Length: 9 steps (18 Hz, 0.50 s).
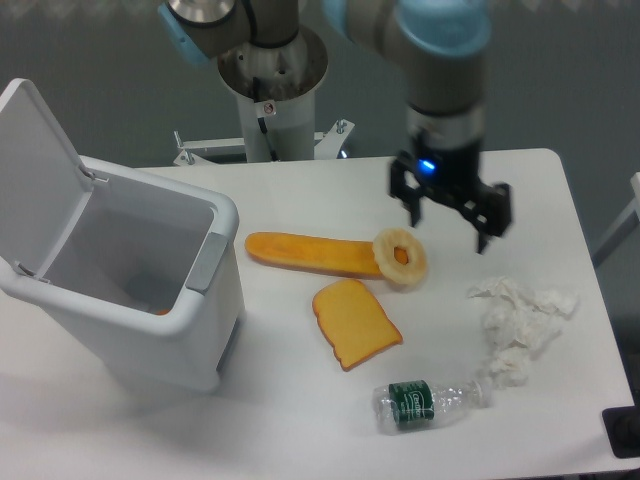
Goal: Place the round bread in the trash can
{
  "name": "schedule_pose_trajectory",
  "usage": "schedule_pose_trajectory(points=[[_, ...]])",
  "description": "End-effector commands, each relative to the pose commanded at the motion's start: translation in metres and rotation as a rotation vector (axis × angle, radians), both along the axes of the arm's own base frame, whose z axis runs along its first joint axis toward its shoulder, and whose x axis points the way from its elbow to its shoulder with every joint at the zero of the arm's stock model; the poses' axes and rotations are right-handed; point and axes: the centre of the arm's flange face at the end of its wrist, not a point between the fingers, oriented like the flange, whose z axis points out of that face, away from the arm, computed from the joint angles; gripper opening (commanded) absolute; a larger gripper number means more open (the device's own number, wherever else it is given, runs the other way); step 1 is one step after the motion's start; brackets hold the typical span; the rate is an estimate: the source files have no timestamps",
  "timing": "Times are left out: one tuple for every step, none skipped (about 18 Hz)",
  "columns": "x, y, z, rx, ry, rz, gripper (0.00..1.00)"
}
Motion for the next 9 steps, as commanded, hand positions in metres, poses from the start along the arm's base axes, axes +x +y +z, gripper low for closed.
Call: schedule_pose_trajectory(points=[[-0.01, -0.002, -0.007, -0.008, -0.006, -0.014, 1.0], [-0.02, -0.004, -0.013, -0.011, -0.011, -0.014, 1.0], [-0.025, -0.002, -0.022, -0.018, -0.02, -0.021, 1.0], [-0.03, 0.001, -0.03, -0.027, -0.027, -0.039, 1.0], [-0.036, 0.003, -0.04, -0.035, -0.035, -0.063, 1.0], [-0.043, 0.002, -0.049, -0.039, -0.046, -0.082, 1.0], [-0.054, -0.004, -0.056, -0.036, -0.048, -0.088, 1.0], [-0.06, -0.005, -0.066, -0.03, -0.058, -0.1, 1.0], [-0.063, -0.005, -0.074, -0.034, -0.067, -0.108, 1.0]])
